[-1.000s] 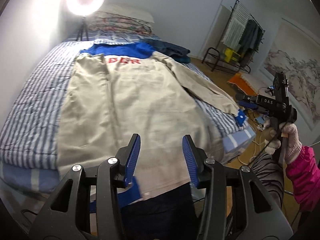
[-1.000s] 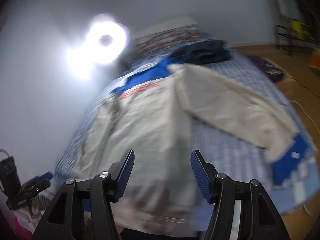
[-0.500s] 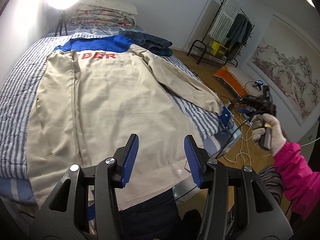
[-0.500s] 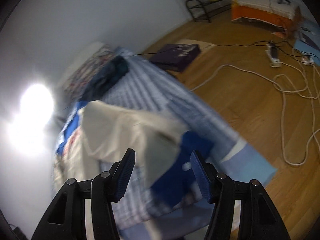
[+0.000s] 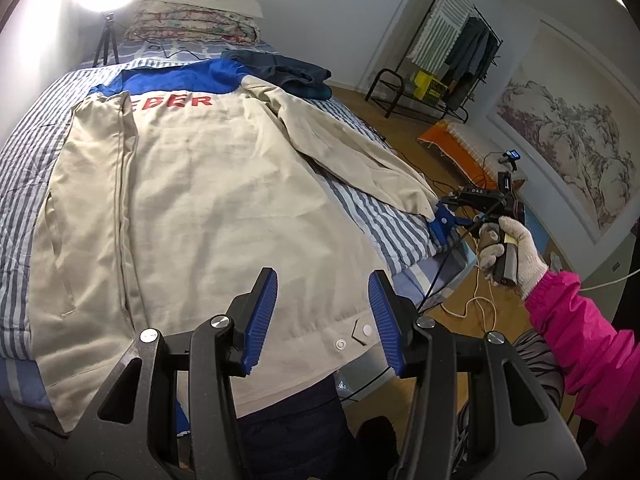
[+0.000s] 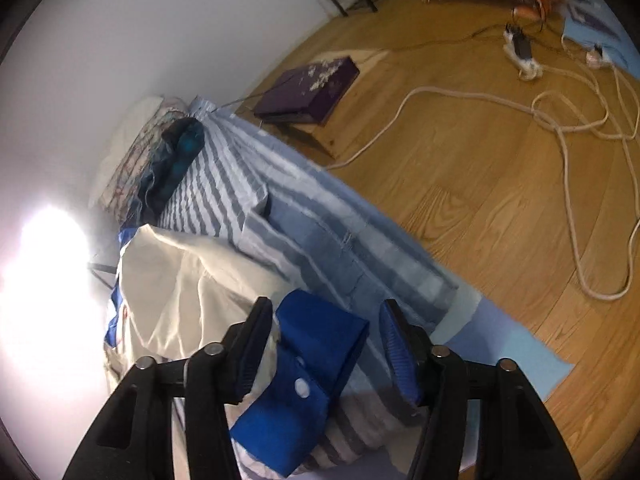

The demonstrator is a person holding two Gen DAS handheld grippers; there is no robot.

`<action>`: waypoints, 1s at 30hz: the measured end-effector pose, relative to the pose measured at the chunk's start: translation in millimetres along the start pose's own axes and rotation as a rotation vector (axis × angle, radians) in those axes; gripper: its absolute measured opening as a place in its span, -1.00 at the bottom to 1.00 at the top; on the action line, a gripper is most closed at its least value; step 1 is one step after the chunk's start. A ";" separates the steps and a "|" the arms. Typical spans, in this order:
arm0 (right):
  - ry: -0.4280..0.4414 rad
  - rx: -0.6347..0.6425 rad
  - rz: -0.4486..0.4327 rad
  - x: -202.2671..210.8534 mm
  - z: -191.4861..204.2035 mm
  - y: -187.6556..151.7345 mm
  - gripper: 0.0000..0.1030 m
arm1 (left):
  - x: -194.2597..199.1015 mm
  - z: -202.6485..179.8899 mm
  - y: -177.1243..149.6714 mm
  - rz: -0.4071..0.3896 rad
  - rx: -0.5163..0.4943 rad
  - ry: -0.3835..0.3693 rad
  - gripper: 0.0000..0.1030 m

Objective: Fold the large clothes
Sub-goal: 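Move the right gripper to the blue sleeve cuff and close on it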

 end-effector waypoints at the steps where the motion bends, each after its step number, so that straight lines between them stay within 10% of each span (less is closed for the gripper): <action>1: -0.003 0.018 -0.001 0.2 3.0 -0.7 0.00 | -1.4 -0.1 -0.7 0.002 -0.002 0.001 -0.06; 5: 0.049 0.045 -0.024 13.8 11.5 -0.7 -0.34 | -5.0 2.3 -0.5 0.007 0.012 -0.008 -0.06; 15: 0.006 0.097 -0.016 13.7 23.4 -3.9 -0.31 | -4.0 3.7 -4.2 0.009 0.000 -0.008 -0.06; 20: -0.121 0.239 -0.035 30.2 49.1 -1.1 -0.94 | -0.9 9.3 -2.4 -0.002 0.016 -0.006 -0.06; 30: -0.043 0.293 -0.116 59.3 84.5 -5.4 -1.00 | 1.4 9.0 -4.8 -0.001 0.000 -0.015 -0.06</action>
Point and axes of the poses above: each gripper's, at about its wrist camera, not at the fingertips, and x roughly against the way its jaws point, z to its left, y to its top, the point moved 5 cm from there along -x, roughly the way its jaws point, and after that the axes turned 15 degrees about x, right-handed, at the moved point
